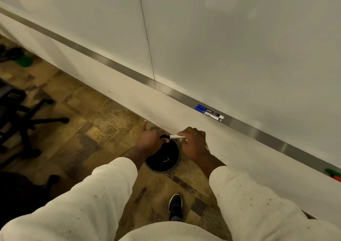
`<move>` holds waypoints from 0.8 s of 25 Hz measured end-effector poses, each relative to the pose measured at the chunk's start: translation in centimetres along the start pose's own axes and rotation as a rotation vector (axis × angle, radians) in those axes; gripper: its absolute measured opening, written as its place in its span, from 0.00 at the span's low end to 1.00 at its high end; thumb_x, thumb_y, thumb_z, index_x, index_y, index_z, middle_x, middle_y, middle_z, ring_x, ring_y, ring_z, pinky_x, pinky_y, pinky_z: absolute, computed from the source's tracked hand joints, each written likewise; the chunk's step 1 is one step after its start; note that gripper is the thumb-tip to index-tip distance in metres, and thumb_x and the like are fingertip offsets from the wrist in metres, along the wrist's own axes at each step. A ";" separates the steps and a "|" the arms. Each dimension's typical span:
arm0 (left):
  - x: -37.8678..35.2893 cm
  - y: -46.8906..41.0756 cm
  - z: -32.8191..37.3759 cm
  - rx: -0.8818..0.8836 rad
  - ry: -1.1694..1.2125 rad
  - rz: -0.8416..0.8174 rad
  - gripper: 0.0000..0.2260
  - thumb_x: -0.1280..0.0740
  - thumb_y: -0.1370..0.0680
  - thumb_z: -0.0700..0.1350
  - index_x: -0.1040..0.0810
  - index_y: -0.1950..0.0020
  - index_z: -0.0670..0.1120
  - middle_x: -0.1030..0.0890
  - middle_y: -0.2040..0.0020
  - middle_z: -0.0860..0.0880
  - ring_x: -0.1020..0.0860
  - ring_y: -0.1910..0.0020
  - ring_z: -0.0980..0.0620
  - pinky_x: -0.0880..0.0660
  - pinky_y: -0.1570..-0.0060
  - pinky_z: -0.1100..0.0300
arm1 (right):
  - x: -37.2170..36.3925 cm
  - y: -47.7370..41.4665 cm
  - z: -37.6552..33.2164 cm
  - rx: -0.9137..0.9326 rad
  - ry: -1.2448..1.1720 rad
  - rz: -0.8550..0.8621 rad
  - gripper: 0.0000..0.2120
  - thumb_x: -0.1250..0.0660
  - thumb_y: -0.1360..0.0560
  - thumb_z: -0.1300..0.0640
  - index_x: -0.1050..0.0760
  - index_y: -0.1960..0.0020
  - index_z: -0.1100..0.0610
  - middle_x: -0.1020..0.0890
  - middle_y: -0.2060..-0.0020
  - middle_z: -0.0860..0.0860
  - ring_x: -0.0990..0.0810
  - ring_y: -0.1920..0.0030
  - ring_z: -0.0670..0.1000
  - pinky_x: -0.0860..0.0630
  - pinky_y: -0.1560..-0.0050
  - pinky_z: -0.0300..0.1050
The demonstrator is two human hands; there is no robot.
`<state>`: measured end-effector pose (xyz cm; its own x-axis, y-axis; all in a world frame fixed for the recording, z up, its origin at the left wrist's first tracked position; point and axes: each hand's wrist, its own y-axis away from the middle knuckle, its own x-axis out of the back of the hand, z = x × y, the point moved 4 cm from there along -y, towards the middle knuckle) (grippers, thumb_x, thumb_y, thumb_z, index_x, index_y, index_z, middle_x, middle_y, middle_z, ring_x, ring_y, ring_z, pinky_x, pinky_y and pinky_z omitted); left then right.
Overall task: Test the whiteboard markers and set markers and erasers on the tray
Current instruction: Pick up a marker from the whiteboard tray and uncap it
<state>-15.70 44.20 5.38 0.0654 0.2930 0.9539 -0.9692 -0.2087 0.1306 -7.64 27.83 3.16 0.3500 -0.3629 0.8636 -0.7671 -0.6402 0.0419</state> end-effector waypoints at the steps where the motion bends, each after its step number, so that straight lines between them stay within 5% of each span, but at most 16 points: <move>1: 0.0 0.0 -0.7 0.021 0.004 -0.002 0.11 0.36 0.22 0.57 0.20 0.44 0.55 0.19 0.45 0.52 0.25 0.38 0.50 0.61 0.25 0.43 | -0.4 -0.5 -0.5 0.020 0.009 -0.005 0.14 0.33 0.23 0.56 0.22 0.38 0.49 0.20 0.45 0.47 0.24 0.44 0.50 0.32 0.40 0.47; 4: 0.5 -0.3 -3.2 0.101 -0.006 0.019 0.21 0.37 0.22 0.60 0.25 0.33 0.53 0.25 0.31 0.50 0.33 0.28 0.51 0.57 0.25 0.40 | -1.3 -2.8 -1.9 0.056 0.046 -0.040 0.20 0.34 0.23 0.53 0.27 0.31 0.49 0.24 0.35 0.49 0.29 0.33 0.52 0.36 0.34 0.52; 7: 0.9 -0.7 -5.0 0.136 -0.018 0.021 0.33 0.40 0.24 0.66 0.39 0.23 0.52 0.41 0.21 0.52 0.46 0.22 0.51 0.55 0.25 0.38 | -1.9 -4.4 -1.9 0.027 0.108 -0.112 0.31 0.36 0.23 0.42 0.40 0.23 0.48 0.39 0.24 0.49 0.44 0.23 0.52 0.45 0.26 0.58; 11: 1.0 -1.1 -5.1 0.130 -0.015 -0.006 0.40 0.43 0.26 0.71 0.48 0.21 0.51 0.49 0.20 0.51 0.54 0.21 0.51 0.56 0.26 0.37 | -2.3 -4.4 -0.2 -0.017 0.180 -0.170 0.38 0.42 0.23 0.34 0.52 0.21 0.48 0.52 0.20 0.50 0.53 0.21 0.53 0.53 0.24 0.61; 20: 0.7 -3.9 2.2 -0.050 -0.138 -0.090 0.41 0.48 0.26 0.73 0.55 0.20 0.52 0.57 0.20 0.52 0.61 0.22 0.51 0.59 0.25 0.38 | 0.9 -1.1 4.2 -0.052 0.236 -0.109 0.42 0.47 0.25 0.29 0.56 0.20 0.49 0.56 0.20 0.50 0.57 0.21 0.54 0.58 0.24 0.60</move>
<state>-11.40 43.21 6.16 0.1816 0.1766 0.9674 -0.9684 -0.1391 0.2071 -4.18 25.36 1.77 0.3015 -0.1215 0.9457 -0.7606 -0.6288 0.1617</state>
